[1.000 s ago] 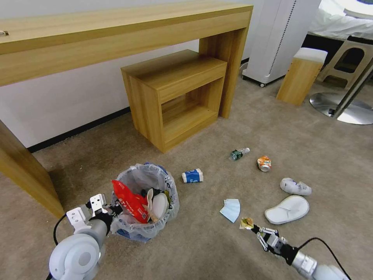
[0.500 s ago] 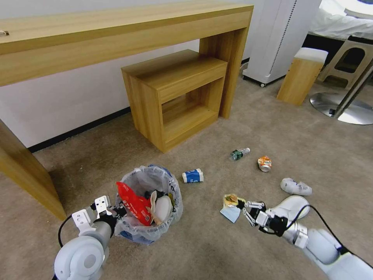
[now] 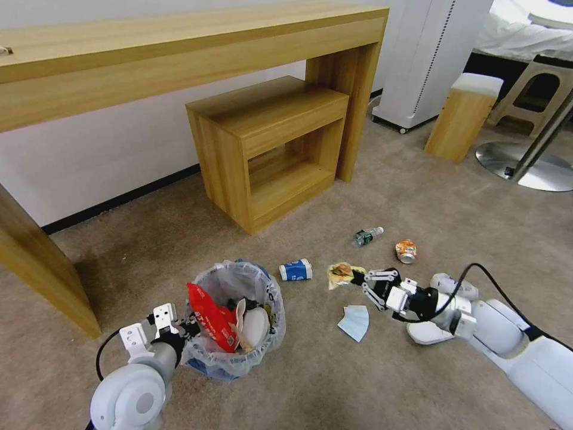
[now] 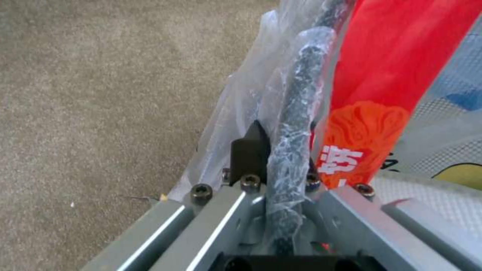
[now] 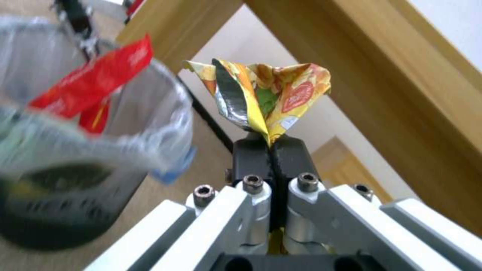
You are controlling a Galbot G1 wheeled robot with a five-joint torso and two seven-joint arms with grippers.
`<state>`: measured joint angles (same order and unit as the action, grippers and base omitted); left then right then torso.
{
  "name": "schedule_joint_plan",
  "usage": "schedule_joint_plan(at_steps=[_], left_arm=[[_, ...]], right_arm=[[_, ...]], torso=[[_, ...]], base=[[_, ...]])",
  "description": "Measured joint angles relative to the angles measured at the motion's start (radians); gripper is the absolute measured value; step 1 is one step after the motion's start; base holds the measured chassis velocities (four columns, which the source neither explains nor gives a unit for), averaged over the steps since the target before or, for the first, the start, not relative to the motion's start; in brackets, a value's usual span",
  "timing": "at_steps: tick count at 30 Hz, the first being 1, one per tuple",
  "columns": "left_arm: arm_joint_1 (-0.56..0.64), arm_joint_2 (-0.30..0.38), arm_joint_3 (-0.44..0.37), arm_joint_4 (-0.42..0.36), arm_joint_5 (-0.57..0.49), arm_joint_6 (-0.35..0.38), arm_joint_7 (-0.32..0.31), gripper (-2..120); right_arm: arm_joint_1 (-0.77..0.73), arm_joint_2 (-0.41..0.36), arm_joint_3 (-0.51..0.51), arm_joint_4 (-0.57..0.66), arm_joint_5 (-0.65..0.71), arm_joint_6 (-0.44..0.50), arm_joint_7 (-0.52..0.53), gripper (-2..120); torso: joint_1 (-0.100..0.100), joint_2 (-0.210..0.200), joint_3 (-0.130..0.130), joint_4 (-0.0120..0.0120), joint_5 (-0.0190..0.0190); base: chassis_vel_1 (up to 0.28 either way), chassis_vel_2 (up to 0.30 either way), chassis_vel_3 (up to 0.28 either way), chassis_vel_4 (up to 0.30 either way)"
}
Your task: Pick up the trash bin and place the garbage on the floor into it.
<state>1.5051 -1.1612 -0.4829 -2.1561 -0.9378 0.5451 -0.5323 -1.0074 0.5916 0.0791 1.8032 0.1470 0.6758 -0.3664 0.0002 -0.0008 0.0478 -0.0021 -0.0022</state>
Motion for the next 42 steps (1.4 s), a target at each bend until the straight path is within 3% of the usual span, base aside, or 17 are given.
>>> schedule_joint_plan(at_steps=[9,11,13,14,17,23,26,34,42], left_arm=[[-0.013,-0.002,0.015,0.018,0.007,0.0,0.002,0],[-0.014,-0.002,0.015,0.019,0.007,0.0,0.002,0],[-0.017,-0.004,0.017,0.025,0.007,0.0,0.002,0],[-0.017,-0.004,0.017,0.025,0.007,0.0,0.002,0],[-0.025,-0.005,0.022,0.036,0.008,0.0,0.003,0],[-0.032,-0.003,0.021,0.047,0.006,0.0,0.003,0],[-0.028,-0.006,0.008,0.049,0.006,-0.001,0.004,0],[-0.019,-0.009,-0.013,0.045,0.006,-0.006,0.007,0],[-0.02,-0.006,-0.014,0.046,0.006,-0.009,0.01,0]], right_arm=[[0.229,-0.035,-0.232,0.047,0.047,-0.075,0.055,0],[0.242,-0.036,-0.243,0.048,0.047,-0.077,0.057,0],[0.354,-0.031,-0.358,0.05,0.072,-0.096,0.074,0],[0.354,-0.031,-0.358,0.05,0.072,-0.096,0.074,0],[0.468,-0.008,-0.494,0.044,0.102,-0.106,0.078,0],[0.612,0.042,-0.66,0.023,0.141,-0.106,0.078,0],[0.748,0.11,-0.789,0.001,0.181,-0.096,0.078,0],[0.859,0.216,-0.935,-0.047,0.227,-0.076,0.057,0],[0.887,0.265,-0.985,-0.097,0.235,-0.066,0.035,0]], torso=[[0.0,0.0,0.0,-0.0001,0.0],[0.0,0.0,0.0,-0.0001,0.0],[0.0,0.0,0.0,0.0,0.0],[0.0,0.0,0.0,0.0,0.0],[0.0,0.0,0.0,-0.0002,0.0],[0.0,0.0,0.0,-0.0001,0.0002],[0.0,0.0,0.0,-0.0001,0.0],[0.0,0.0,0.0,0.0,0.0],[0.0,0.0,0.0,-0.0001,0.0001]], base=[[0.0,0.0,0.0,0.0],[0.0,0.0,0.0,0.0],[0.0,0.0,0.0,0.0],[0.0,0.0,0.0,0.0],[0.0,0.0,0.0,0.0],[0.0,0.0,0.0,0.0],[0.0,0.0,0.0,0.0],[0.0,0.0,0.0,0.0],[0.0,0.0,0.0,0.0]])
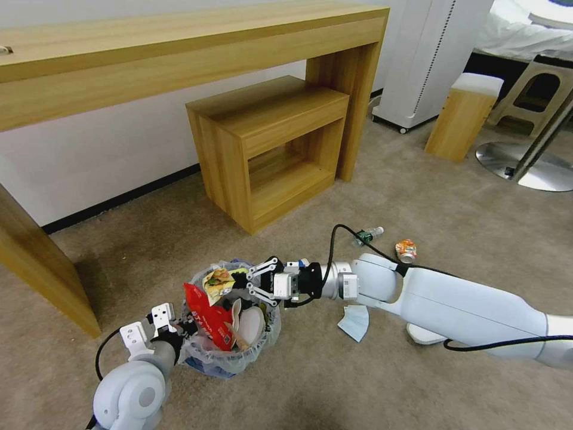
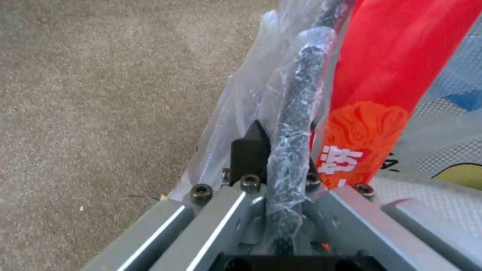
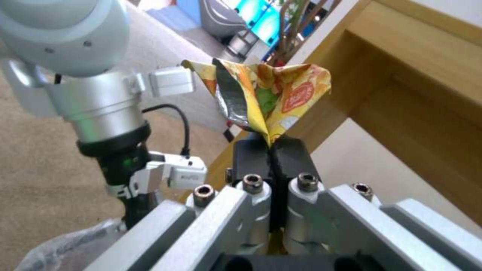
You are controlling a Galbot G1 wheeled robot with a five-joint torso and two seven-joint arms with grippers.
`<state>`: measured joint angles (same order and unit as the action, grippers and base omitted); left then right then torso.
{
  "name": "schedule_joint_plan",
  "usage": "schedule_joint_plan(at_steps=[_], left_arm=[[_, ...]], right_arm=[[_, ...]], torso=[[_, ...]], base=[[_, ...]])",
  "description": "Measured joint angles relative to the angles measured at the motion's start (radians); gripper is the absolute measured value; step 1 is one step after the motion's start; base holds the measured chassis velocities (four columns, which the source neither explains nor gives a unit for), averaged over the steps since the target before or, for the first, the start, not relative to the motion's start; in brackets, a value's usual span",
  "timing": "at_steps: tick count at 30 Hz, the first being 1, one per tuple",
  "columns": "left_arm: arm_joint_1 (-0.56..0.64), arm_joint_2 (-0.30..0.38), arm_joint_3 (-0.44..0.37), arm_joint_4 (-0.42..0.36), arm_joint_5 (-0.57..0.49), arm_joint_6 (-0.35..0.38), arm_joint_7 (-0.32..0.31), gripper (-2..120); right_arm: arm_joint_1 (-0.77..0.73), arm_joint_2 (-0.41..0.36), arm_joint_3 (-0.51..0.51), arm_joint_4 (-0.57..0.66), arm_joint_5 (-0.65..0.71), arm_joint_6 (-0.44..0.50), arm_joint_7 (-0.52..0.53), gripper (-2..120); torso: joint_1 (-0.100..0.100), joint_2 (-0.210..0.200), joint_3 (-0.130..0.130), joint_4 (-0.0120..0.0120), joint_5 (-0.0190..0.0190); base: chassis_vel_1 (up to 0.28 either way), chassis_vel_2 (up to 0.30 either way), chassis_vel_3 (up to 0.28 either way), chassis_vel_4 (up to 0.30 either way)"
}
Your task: Pick up the trash bin and place the garbage on the floor into it.
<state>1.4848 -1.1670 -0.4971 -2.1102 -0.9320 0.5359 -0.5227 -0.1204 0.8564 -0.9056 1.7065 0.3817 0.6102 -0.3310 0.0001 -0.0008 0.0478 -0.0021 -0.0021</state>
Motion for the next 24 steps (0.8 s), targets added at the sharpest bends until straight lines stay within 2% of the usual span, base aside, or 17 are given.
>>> schedule_joint_plan(at_steps=[24], left_arm=[[0.008,0.003,-0.006,-0.028,-0.01,-0.002,-0.002,0]], right_arm=[[-0.044,0.019,-0.047,-0.071,-0.061,0.016,0.0,0]], torso=[[0.0,0.0,0.0,0.0,0.0001]], base=[[0.0,0.0,0.0,0.0]])
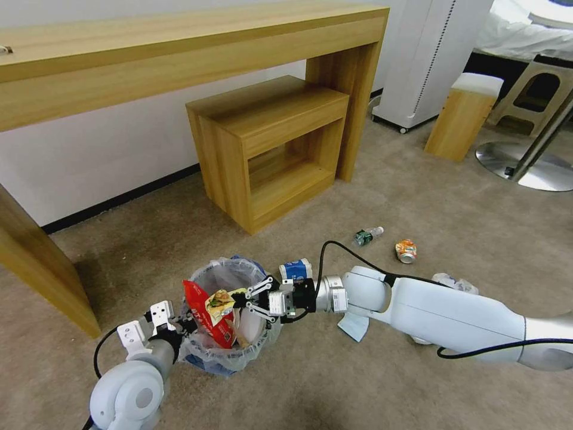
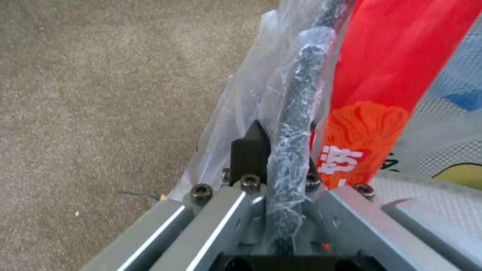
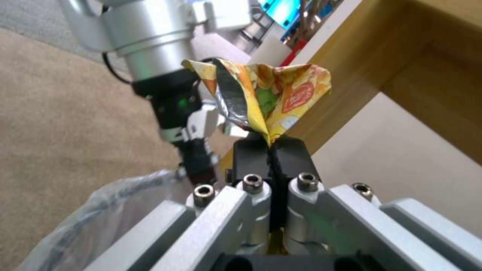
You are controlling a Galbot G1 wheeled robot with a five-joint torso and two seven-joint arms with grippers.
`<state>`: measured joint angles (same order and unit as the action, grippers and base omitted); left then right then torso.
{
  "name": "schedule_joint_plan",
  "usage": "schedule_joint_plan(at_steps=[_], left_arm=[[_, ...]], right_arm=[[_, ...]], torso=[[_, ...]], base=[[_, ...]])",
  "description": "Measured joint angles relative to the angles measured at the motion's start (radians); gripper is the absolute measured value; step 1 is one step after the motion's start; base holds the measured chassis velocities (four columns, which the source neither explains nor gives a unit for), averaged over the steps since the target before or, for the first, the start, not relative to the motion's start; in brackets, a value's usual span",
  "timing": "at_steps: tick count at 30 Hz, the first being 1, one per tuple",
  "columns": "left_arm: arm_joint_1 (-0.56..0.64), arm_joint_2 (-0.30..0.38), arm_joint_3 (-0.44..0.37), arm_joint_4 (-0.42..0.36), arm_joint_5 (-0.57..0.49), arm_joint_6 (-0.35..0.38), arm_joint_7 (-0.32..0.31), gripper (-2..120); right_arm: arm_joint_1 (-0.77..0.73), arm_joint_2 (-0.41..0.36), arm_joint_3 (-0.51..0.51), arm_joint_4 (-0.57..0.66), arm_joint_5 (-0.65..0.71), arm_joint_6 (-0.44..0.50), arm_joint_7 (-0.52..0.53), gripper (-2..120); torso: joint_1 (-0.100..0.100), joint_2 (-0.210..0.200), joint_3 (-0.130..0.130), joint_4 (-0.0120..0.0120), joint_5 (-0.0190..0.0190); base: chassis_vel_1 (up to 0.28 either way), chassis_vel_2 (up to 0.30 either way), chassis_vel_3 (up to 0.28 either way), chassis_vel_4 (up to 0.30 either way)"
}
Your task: Pick up the trash bin and place the garbage on the floor into it.
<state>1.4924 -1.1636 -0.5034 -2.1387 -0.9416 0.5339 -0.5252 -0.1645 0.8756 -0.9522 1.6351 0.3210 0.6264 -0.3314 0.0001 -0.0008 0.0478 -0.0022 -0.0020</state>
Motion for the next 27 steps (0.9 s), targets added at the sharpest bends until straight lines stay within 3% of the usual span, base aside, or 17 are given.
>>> schedule_joint_plan(at_steps=[11,14,27], left_arm=[[0.002,-0.001,0.0,-0.01,-0.002,0.0,-0.001,0],[0.002,-0.001,-0.001,-0.016,-0.006,0.0,-0.002,0],[0.003,-0.004,0.005,-0.024,-0.007,0.001,-0.001,0]], right_arm=[[-0.01,0.018,-0.021,-0.037,-0.031,0.009,0.018,3],[-0.012,0.029,-0.032,-0.049,-0.035,0.009,0.021,18],[-0.021,0.06,-0.041,-0.101,-0.062,0.013,0.033,61]], torso=[[0.0,0.0,0.0,0.0,0.0],[0.0,0.0,0.0,0.0,-0.0001],[0.0,0.0,0.0,0.0001,-0.0001]], base=[[0.0,0.0,0.0,0.0],[0.0,0.0,0.0,0.0],[0.0,0.0,0.0,0.0]])
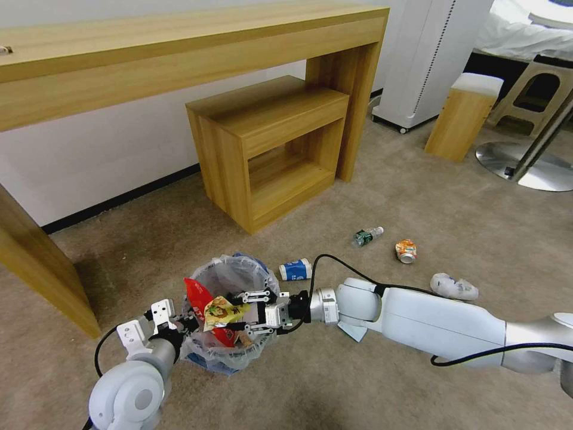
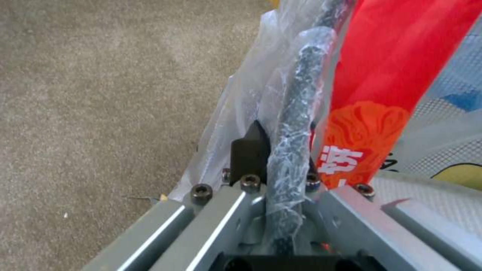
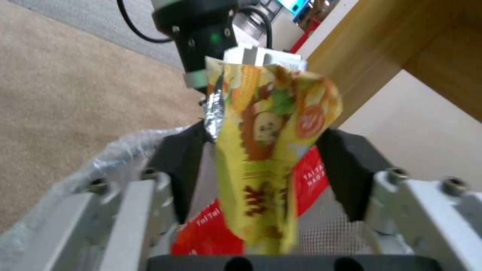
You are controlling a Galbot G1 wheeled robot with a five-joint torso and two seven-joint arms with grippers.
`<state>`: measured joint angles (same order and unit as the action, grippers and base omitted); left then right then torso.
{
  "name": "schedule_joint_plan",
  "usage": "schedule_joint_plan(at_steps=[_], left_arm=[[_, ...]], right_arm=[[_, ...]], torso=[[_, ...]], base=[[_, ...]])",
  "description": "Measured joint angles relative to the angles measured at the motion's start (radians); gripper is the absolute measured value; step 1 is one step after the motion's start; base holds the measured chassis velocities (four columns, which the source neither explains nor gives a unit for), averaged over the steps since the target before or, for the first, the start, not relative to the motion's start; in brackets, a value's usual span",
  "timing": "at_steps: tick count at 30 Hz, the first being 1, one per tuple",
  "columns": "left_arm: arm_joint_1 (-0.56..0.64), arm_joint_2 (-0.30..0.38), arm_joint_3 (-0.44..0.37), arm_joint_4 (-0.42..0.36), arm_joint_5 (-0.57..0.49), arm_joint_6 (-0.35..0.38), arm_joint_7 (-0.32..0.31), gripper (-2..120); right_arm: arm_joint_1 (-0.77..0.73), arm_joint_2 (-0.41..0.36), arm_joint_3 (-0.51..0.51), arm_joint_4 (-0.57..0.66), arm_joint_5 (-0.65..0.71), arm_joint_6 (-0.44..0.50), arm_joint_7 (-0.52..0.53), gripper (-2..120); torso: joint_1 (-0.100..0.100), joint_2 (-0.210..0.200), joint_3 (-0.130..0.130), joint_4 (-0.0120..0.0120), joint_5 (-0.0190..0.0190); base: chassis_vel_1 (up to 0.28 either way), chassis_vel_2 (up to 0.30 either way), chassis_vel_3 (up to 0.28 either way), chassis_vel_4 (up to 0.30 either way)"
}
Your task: Pick up the trash bin and place the garbage on the floor into it.
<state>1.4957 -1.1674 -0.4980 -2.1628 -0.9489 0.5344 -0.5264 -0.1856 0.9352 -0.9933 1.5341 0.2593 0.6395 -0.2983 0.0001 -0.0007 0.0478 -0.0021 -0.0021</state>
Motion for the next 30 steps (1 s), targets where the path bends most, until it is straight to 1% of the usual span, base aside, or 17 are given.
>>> schedule_joint_plan(at_steps=[3,4,6,7,9,10,19,24,30], left_arm=[[0.0,-0.001,0.001,0.0,0.0,0.0,0.002,0],[0.0,-0.001,0.001,0.0,0.0,0.0,0.002,0],[0.003,0.0,0.001,-0.001,0.0,0.0,0.005,0],[0.003,0.0,0.001,-0.001,0.0,0.0,0.005,0],[0.004,0.002,0.002,-0.003,0.0,0.0,0.006,0],[0.005,0.002,0.002,-0.005,0.0,0.0,0.006,0],[0.01,0.005,0.004,-0.008,-0.001,0.0,0.008,0],[0.009,0.008,0.0,0.005,-0.004,-0.001,0.009,0],[0.01,0.004,0.0,0.013,-0.003,-0.003,0.011,0]], right_arm=[[0.0,0.003,0.0,-0.011,-0.008,0.001,0.008,77],[0.0,0.003,0.0,-0.011,-0.008,0.001,0.008,77],[0.0,0.003,0.006,-0.017,-0.013,0.003,0.011,87],[0.0,0.003,0.006,-0.017,-0.013,0.003,0.011,87],[-0.002,0.003,0.013,-0.023,-0.017,0.003,0.012,96],[-0.003,0.003,0.017,-0.027,-0.021,0.003,0.013,99],[-0.006,-0.003,0.039,-0.044,-0.026,0.013,0.011,100],[-0.013,-0.02,0.065,-0.025,-0.013,0.013,0.013,100],[-0.033,-0.032,0.109,0.006,0.001,-0.001,0.043,100]], torso=[[0.0,0.0,0.0,0.0,0.0001],[0.0,0.0,0.0,0.0,0.0001],[0.0,0.0,0.0,0.0,0.0],[0.0,0.0,0.0,0.0,0.0],[0.0,0.0,0.0,0.0,0.0001],[0.0,0.0,0.0,-0.0001,0.0001],[0.0,0.0,0.0,0.0,0.0001],[0.0,0.0,0.0,-0.0001,0.0],[0.0,0.0,0.0,0.0,0.0001]], base=[[0.0,0.0,0.0,0.0],[0.0,0.0,0.0,0.0],[0.0,0.0,0.0,0.0],[0.0,0.0,0.0,0.0],[0.0,0.0,0.0,0.0],[0.0,0.0,0.0,0.0],[0.0,0.0,0.0,0.0],[0.0,0.0,0.0,0.0],[0.0,0.0,0.0,0.0]])
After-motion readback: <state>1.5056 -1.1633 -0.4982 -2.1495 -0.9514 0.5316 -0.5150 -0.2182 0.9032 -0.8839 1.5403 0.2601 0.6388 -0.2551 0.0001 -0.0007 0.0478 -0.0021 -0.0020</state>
